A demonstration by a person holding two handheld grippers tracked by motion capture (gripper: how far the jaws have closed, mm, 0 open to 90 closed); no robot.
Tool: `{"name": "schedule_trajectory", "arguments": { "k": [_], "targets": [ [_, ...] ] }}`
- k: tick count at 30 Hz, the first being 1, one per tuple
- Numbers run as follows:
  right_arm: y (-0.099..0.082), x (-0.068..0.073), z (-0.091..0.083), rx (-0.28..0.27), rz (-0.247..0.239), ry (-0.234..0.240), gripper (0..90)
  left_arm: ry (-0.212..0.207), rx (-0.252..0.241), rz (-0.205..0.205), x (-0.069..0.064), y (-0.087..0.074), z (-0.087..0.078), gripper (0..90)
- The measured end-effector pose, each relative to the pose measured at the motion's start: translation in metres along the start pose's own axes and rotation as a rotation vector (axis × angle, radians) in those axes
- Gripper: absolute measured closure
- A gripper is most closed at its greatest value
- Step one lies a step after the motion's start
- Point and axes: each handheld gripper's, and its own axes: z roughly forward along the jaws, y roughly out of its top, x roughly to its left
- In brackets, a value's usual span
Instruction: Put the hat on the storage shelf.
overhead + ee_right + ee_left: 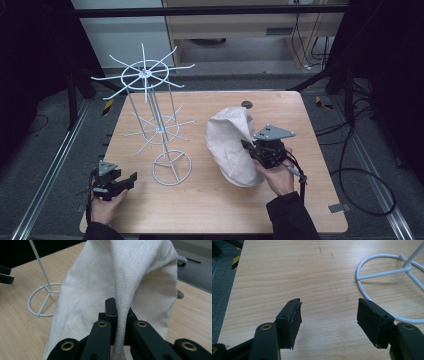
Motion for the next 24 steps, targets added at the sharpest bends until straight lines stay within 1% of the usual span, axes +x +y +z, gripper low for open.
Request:
{"name": "schedule_trajectory", "arguments": {
  "k": [6, 11, 13, 17, 21, 24],
  "targets": [
    [-0.003, 0.001, -0.014, -0.057, 0.004, 0.000, 88.3, 0.000, 0.001, -0.001, 0.000, 0.000, 0.000, 35.8],
    [-0.003, -0.001, -0.027, -0.117, -0.001, -0.004, 88.4, 0.001, 0.000, -0.001, 0.000, 0.000, 0.000, 35.8],
    [-0.002, -0.001, -0.032, -0.137, -0.008, -0.008, 88.4, 0.001, 0.001, -0.001, 0.000, 0.000, 0.000, 35.8],
    [0.001, -0.001, -0.043, -0.196, -0.020, -0.011, 88.4, 0.002, 0.000, -0.002, 0.000, 0.000, 0.000, 35.8],
    [0.005, 0.001, -0.055, -0.255, -0.033, -0.008, 88.4, 0.003, 0.004, 0.002, 0.000, 0.000, 0.000, 35.8],
    [0.009, 0.003, -0.062, -0.288, -0.040, -0.003, 88.4, 0.003, 0.003, 0.000, 0.000, 0.000, 0.000, 35.8]
  ]
}}
